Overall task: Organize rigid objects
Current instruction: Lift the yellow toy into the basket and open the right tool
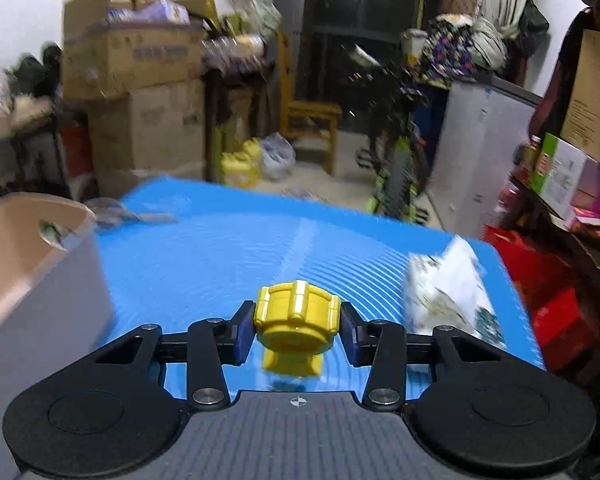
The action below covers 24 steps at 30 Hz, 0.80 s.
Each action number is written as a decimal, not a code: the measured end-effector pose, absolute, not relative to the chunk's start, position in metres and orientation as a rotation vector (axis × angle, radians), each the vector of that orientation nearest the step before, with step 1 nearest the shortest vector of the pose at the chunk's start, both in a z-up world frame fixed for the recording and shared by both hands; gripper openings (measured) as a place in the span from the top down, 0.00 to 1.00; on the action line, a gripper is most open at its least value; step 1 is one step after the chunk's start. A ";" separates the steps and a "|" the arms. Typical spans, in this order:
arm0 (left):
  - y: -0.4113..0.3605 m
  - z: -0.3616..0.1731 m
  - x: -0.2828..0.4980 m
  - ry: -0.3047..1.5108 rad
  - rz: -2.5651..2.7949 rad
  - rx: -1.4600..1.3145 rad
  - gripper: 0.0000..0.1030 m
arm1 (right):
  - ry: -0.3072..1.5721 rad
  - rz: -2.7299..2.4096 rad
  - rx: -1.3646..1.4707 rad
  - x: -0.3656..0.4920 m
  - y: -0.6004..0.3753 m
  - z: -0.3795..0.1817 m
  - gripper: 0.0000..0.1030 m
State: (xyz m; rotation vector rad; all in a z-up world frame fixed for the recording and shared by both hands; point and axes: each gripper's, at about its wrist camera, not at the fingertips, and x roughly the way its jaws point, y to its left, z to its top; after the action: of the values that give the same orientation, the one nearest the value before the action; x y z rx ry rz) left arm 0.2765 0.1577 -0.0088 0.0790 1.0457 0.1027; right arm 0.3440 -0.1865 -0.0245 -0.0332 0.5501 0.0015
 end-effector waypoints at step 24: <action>0.159 -0.007 0.277 1.044 0.098 0.076 0.85 | 0.387 0.257 -0.009 0.325 -0.056 0.048 0.52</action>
State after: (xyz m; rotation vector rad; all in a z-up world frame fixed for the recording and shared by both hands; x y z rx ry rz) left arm 0.2769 0.1585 -0.0069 0.0765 1.0443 0.0977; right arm 0.3251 -0.0560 0.0482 -0.0092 0.3870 0.2569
